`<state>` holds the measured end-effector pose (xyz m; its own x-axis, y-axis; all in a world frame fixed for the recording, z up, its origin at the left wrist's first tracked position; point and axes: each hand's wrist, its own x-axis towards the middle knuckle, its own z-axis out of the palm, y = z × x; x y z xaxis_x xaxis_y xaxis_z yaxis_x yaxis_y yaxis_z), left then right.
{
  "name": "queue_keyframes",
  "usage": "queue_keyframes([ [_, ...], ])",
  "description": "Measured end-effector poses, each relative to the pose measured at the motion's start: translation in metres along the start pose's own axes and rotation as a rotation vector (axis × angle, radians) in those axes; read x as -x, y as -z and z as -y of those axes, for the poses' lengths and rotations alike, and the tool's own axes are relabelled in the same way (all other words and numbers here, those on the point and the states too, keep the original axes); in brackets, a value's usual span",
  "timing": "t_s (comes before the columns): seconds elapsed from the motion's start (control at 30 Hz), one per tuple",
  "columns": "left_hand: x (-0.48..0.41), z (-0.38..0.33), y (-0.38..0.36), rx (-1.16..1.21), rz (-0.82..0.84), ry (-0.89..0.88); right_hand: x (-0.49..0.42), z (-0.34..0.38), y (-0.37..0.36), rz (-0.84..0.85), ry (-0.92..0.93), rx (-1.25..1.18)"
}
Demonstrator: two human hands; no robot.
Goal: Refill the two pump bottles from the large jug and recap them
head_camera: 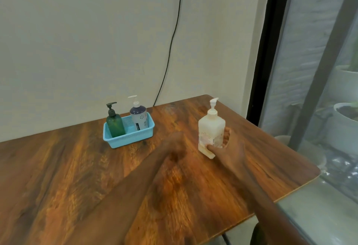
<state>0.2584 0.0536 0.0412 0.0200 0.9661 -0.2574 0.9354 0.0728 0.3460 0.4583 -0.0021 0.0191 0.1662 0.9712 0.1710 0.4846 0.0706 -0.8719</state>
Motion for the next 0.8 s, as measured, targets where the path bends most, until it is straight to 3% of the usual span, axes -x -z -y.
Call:
queue_keyframes([
  [0.1, -0.037, 0.006, 0.000, -0.081, 0.088, -0.057, -0.053, 0.011, -0.004, -0.024, 0.041, -0.043],
  [0.2, -0.071, 0.012, 0.005, -0.079, 0.114, -0.068, -0.121, 0.024, -0.007, 0.123, 0.100, 0.060],
  [0.33, -0.108, 0.010, 0.016, -0.155, 0.157, -0.085, -0.207, 0.021, -0.047, -0.127, 0.055, 0.039],
  [0.47, -0.132, 0.004, 0.028, -0.202, 0.214, -0.031, -0.268, 0.011, -0.079, -0.126, 0.049, 0.056],
  [0.8, -0.150, -0.005, 0.031, -0.278, 0.251, -0.039, -0.300, -0.028, -0.120, -0.137, 0.131, 0.036],
])
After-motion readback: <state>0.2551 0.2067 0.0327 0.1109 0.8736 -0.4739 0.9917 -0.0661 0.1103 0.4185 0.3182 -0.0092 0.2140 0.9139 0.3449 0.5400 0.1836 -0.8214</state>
